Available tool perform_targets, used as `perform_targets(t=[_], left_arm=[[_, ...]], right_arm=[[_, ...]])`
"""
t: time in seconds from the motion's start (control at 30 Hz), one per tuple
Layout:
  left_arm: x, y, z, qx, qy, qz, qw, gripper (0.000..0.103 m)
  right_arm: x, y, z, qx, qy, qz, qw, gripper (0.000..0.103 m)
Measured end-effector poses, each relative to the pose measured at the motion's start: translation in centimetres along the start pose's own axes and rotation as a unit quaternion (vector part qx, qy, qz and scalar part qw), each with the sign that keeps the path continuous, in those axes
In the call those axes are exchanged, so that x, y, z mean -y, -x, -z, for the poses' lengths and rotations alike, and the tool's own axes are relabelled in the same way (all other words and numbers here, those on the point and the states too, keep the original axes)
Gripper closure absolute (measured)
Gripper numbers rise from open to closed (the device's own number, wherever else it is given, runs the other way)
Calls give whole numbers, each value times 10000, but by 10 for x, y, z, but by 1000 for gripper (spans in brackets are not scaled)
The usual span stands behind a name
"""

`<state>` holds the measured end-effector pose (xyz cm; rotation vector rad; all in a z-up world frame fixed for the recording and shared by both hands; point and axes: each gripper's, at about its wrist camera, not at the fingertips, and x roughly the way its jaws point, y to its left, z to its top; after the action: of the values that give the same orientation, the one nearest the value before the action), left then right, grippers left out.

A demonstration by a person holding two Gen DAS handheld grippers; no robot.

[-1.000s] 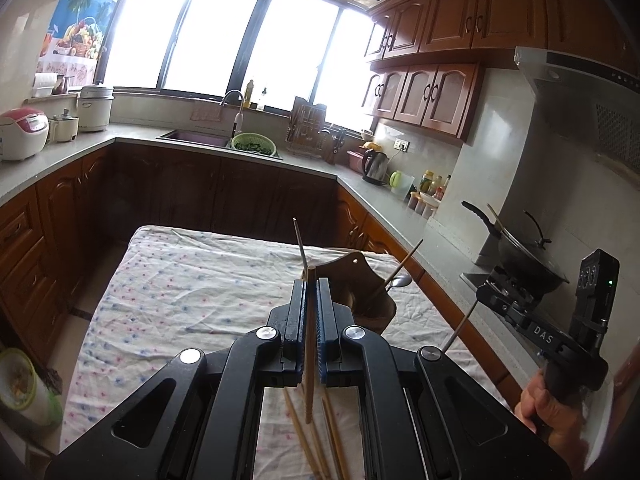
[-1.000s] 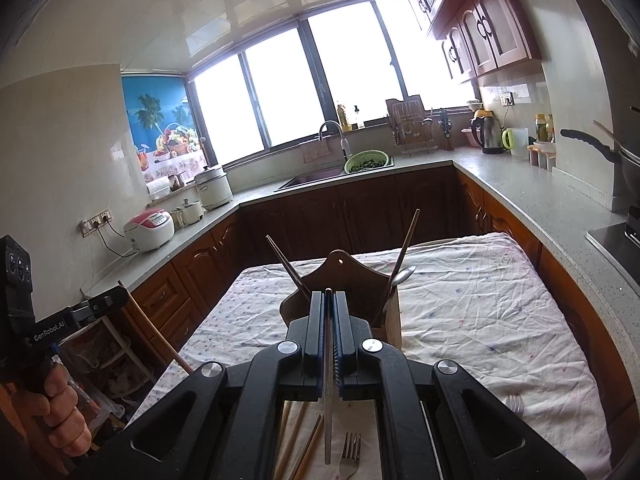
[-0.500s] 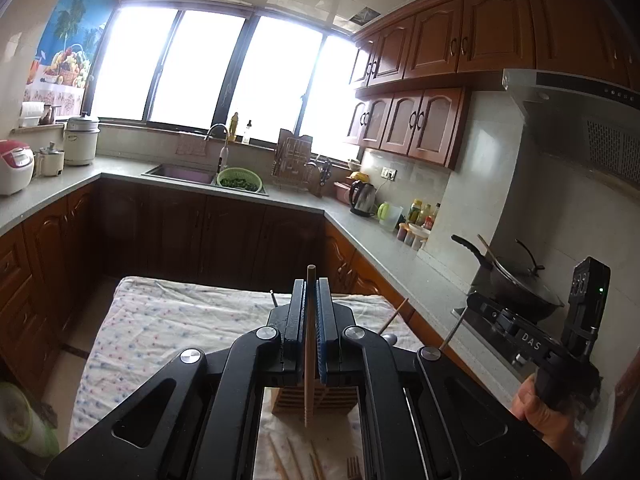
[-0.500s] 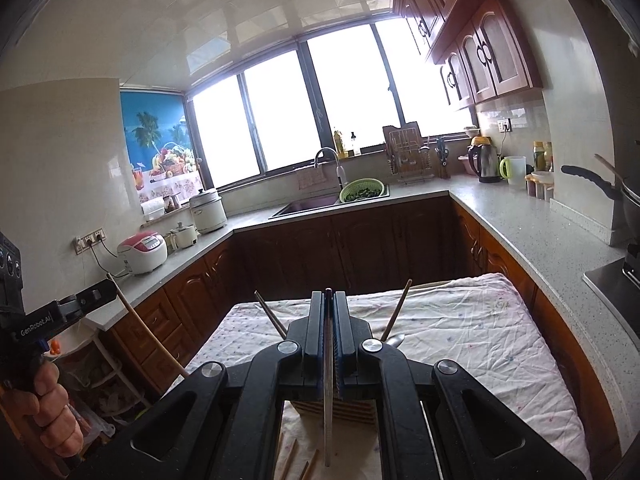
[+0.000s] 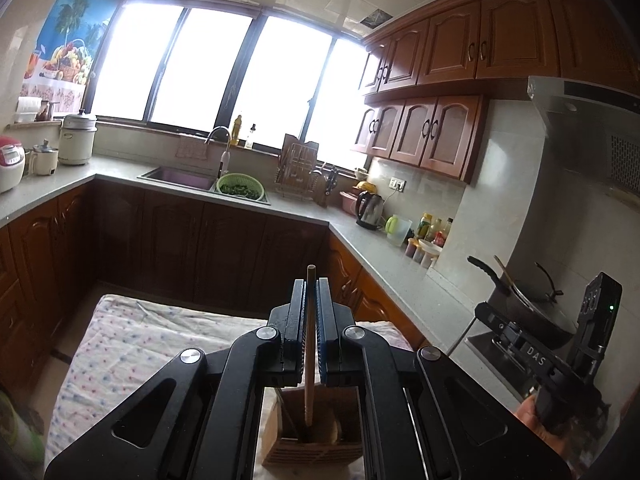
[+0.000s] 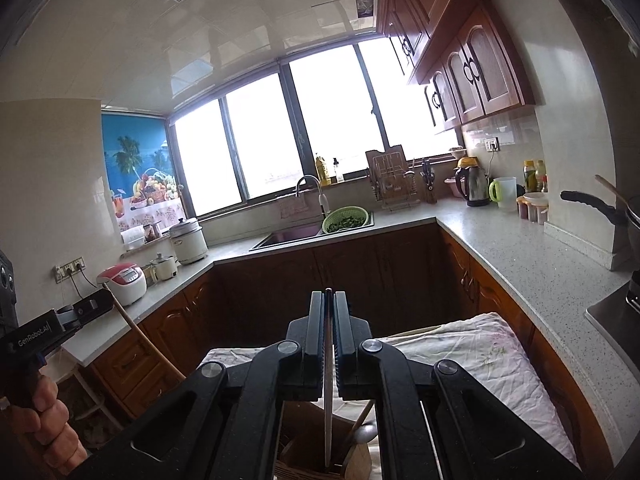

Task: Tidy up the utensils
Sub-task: 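Lift both held chopsticks and lower them into the wooden caddy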

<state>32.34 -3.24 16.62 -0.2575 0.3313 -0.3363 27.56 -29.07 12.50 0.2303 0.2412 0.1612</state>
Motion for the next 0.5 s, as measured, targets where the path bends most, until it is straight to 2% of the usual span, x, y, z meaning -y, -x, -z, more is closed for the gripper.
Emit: perform_targets(t=[0.23, 0.5], left_arm=[[-23, -38, 39, -340, 370, -264, 9984, 100], [-26, -53, 63, -560, 326, -388, 9971, 100]], right_arm=[[15, -23, 42, -79, -305, 82, 9995, 99], [24, -39, 72, -331, -505, 184, 9980, 99]])
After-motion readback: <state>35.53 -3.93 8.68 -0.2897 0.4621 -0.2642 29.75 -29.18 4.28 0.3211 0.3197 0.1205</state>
